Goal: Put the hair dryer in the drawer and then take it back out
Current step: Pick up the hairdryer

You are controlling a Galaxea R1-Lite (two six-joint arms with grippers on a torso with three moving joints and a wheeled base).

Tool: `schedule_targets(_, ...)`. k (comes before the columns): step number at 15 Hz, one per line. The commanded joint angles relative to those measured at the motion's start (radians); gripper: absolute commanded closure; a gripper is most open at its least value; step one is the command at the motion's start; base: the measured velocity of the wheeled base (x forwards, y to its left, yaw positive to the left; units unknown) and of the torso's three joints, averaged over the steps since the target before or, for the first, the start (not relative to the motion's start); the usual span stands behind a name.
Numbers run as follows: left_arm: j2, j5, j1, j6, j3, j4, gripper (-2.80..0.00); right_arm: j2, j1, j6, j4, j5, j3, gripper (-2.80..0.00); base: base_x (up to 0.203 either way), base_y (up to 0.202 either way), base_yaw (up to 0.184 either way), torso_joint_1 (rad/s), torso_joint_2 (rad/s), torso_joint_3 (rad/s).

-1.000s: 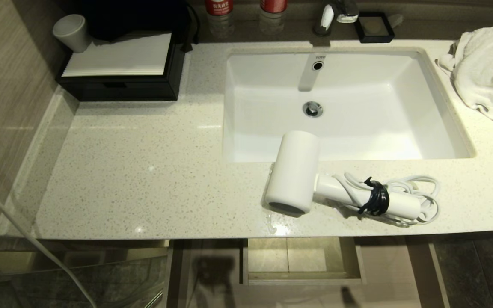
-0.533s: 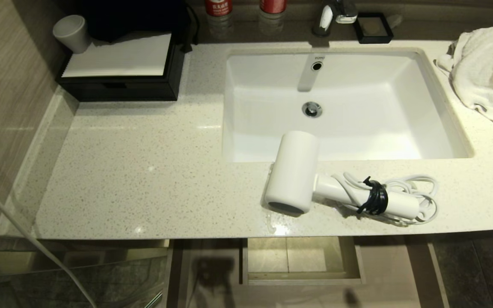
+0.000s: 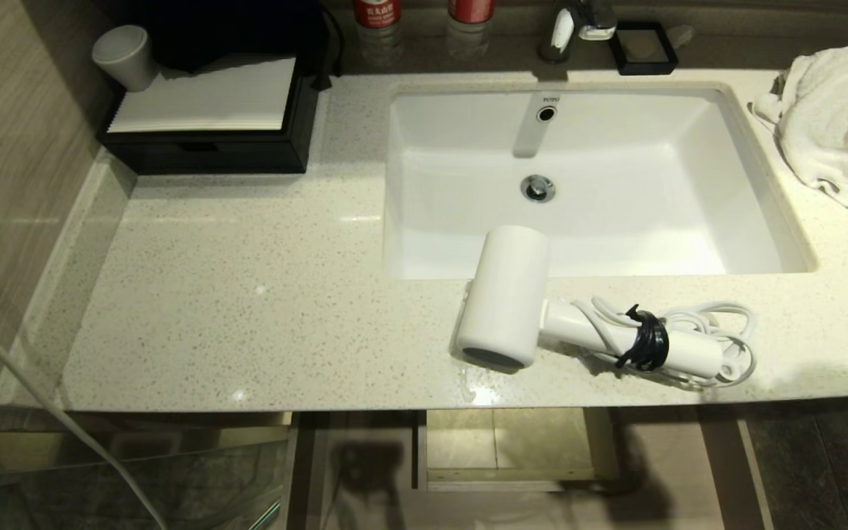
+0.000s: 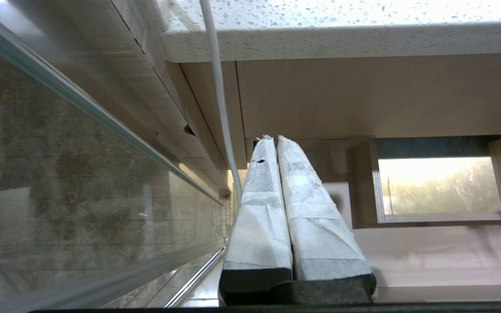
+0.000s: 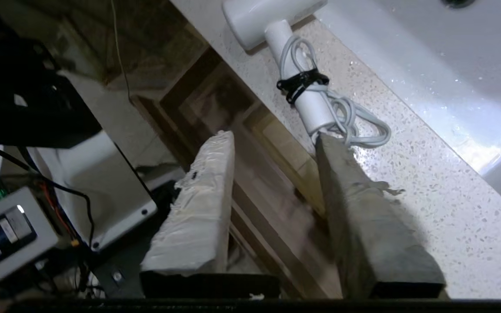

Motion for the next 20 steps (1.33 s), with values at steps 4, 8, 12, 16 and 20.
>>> schedule_targets(4, 0.0, 0.0, 0.0, 0.0, 0.002, 0.0, 0.0, 0.362, 0.077, -0.374, 0.21, -0.157, -0.131, -2.8, 0.0, 0.0, 0.0, 0.0, 0.0, 0.0)
schedule_targets(8, 0.0, 0.0, 0.0, 0.0, 0.002, 0.0, 0.0, 0.465, 0.096, -0.605, 0.188, -0.192, -0.153, -2.8, 0.0, 0.0, 0.0, 0.0, 0.0, 0.0)
schedule_targets(12, 0.0, 0.0, 0.0, 0.0, 0.002, 0.0, 0.0, 0.538, 0.1, -0.824, 0.104, -0.296, -0.157, -2.8, 0.0, 0.0, 0.0, 0.0, 0.0, 0.0)
schedule_targets(16, 0.0, 0.0, 0.0, 0.0, 0.002, 0.0, 0.0, 0.577, 0.15, -0.804, 0.093, -0.436, -0.162, -2.8, 0.0, 0.0, 0.0, 0.0, 0.0, 0.0)
schedule_targets(20, 0.0, 0.0, -0.001, 0.0, 0.002, 0.0, 0.0, 0.547, 0.238, -0.58, 0.074, -0.513, -0.157, -2.8, 0.0, 0.0, 0.0, 0.0, 0.0, 0.0)
